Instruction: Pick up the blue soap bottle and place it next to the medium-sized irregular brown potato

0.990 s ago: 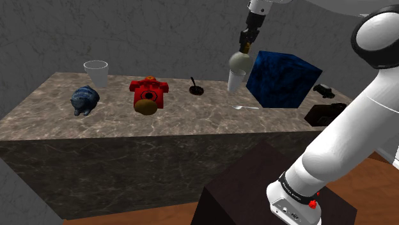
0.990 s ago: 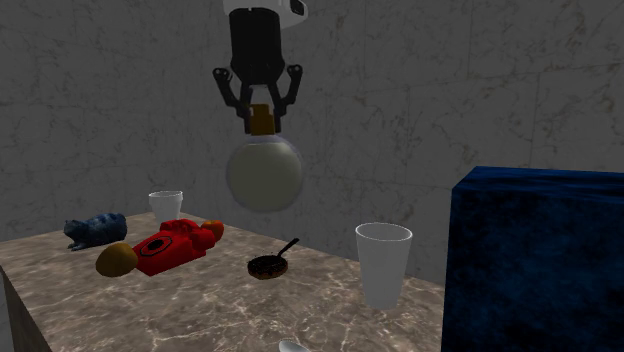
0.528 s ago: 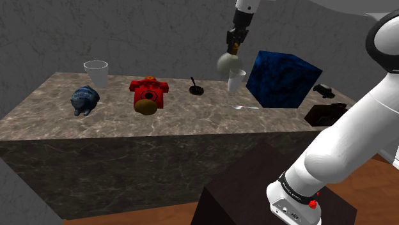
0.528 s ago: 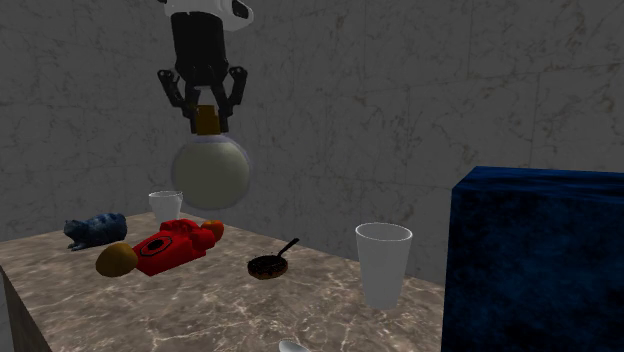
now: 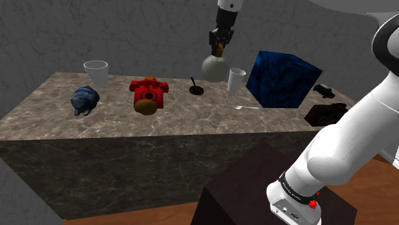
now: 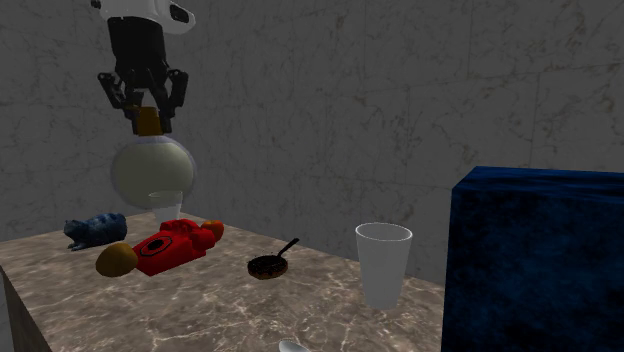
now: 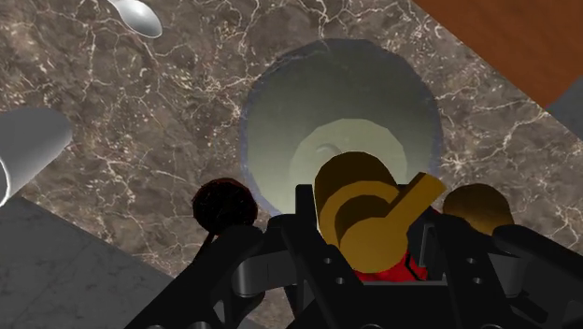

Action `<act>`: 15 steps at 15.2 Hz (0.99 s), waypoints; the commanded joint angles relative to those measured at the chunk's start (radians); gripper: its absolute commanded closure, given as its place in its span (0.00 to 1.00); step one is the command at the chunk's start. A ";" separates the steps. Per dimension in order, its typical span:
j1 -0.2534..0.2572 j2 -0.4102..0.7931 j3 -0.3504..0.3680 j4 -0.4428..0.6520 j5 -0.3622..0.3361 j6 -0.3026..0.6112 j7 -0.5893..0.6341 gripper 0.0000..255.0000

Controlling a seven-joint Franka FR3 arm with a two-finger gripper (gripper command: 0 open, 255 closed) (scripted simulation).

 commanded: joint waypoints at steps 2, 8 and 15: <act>0.032 0.015 0.040 0.025 -0.001 -0.013 0.072 1.00; 0.097 0.072 0.117 0.095 -0.009 -0.032 0.215 1.00; 0.115 0.078 0.135 0.021 -0.012 0.046 0.255 1.00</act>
